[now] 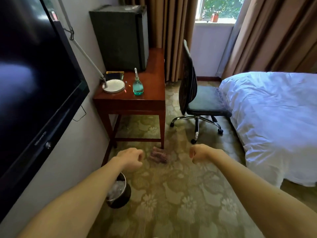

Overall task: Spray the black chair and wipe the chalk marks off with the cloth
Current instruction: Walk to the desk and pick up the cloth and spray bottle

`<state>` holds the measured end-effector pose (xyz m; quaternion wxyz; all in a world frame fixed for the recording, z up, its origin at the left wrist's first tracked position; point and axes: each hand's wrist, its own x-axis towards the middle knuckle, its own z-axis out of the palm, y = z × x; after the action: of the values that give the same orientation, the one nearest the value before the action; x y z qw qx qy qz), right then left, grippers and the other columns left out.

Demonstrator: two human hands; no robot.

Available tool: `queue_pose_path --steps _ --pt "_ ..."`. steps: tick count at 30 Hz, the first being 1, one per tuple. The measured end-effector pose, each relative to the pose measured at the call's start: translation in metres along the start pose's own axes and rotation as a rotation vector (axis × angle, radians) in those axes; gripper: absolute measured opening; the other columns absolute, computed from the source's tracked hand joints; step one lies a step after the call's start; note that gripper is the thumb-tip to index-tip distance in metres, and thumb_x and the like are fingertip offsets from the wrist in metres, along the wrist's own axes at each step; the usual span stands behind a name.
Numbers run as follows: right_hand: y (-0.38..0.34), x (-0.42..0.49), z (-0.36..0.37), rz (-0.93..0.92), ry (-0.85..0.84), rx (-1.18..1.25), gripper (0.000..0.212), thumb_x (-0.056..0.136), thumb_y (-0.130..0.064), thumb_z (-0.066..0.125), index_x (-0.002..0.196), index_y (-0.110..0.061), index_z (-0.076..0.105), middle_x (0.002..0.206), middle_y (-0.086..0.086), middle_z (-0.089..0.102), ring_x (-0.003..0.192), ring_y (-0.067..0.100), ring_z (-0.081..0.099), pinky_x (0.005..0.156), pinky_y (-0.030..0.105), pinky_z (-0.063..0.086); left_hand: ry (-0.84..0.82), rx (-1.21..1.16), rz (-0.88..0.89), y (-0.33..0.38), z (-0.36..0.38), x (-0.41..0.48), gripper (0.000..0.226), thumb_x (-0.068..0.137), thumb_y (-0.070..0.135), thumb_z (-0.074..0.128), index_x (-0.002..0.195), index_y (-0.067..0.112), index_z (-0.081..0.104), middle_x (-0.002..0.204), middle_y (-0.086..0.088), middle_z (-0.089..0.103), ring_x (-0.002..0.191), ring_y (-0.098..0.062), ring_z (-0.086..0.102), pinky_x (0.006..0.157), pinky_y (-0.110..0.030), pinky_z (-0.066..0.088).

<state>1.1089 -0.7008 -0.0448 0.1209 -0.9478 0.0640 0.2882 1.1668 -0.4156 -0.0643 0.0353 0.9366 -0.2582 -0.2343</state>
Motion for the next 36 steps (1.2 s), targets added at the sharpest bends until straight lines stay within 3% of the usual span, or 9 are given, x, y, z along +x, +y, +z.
queue_pose_path --steps 5,11,15,21,28,33,36 --pt "-0.003 0.040 -0.018 0.007 -0.002 0.004 0.036 0.084 -0.014 0.058 0.120 -0.012 0.054 0.122 0.009 0.055 0.110 0.025 0.054 0.084 0.031 0.047 0.027 0.035 0.017 -0.017 -0.020 0.048 0.020 0.086 0.033 0.052 0.105 0.028 0.051 0.104 0.005 0.047 0.092 -0.015 0.047 0.074 -0.030 0.039" --pt "0.015 0.084 -0.027 0.029 -0.055 0.010 0.046 0.085 -0.017 0.061 0.129 -0.013 0.048 0.127 0.009 0.053 0.115 0.025 0.051 0.085 0.029 0.043 0.043 0.058 0.058 -0.023 -0.009 0.101 0.025 0.086 0.033 0.052 0.110 0.023 0.051 0.110 0.004 0.044 0.099 -0.016 0.045 0.073 -0.028 0.041" --pt "0.031 0.125 -0.053 0.017 -0.085 -0.025 0.041 0.088 -0.018 0.057 0.127 -0.010 0.049 0.129 0.010 0.053 0.117 0.026 0.051 0.090 0.031 0.043 0.019 0.013 0.057 -0.027 -0.012 0.143 0.038 0.086 0.032 0.053 0.123 0.025 0.049 0.124 0.005 0.043 0.111 -0.017 0.045 0.084 -0.033 0.048" --pt "0.056 0.209 -0.102 -0.054 -0.123 -0.010 0.050 0.088 -0.021 0.060 0.135 -0.011 0.045 0.131 0.011 0.053 0.120 0.028 0.050 0.095 0.031 0.041 -0.019 -0.018 0.004 -0.032 -0.034 0.219 0.051 0.086 0.032 0.054 0.135 0.028 0.043 0.138 0.006 0.038 0.123 -0.017 0.041 0.093 -0.035 0.047" --pt "0.098 0.298 -0.154 -0.096 -0.159 -0.025 0.041 0.092 -0.018 0.053 0.131 -0.006 0.047 0.130 0.015 0.053 0.120 0.030 0.050 0.106 0.037 0.034 0.009 0.017 0.015 -0.012 -0.072 0.320 0.049 0.090 0.034 0.051 0.137 0.027 0.041 0.140 0.005 0.039 0.125 -0.019 0.041 0.095 -0.036 0.044" --pt "0.119 0.359 -0.153 -0.113 -0.212 -0.060 0.046 0.091 -0.020 0.053 0.135 -0.010 0.042 0.133 0.013 0.049 0.122 0.030 0.048 0.097 0.032 0.039 -0.038 0.001 -0.021 -0.019 -0.057 0.375 0.053 0.091 0.038 0.050 0.141 0.027 0.037 0.145 0.004 0.034 0.129 -0.020 0.037 0.101 -0.039 0.040" --pt "0.126 0.398 -0.126 -0.098 -0.266 -0.083 0.056 0.086 -0.028 0.059 0.137 -0.017 0.040 0.135 0.010 0.047 0.123 0.029 0.048 0.099 0.033 0.041 -0.075 -0.019 -0.057 -0.034 -0.031 0.399 0.055 0.091 0.038 0.051 0.142 0.027 0.035 0.147 0.003 0.032 0.131 -0.021 0.034 0.104 -0.039 0.038"
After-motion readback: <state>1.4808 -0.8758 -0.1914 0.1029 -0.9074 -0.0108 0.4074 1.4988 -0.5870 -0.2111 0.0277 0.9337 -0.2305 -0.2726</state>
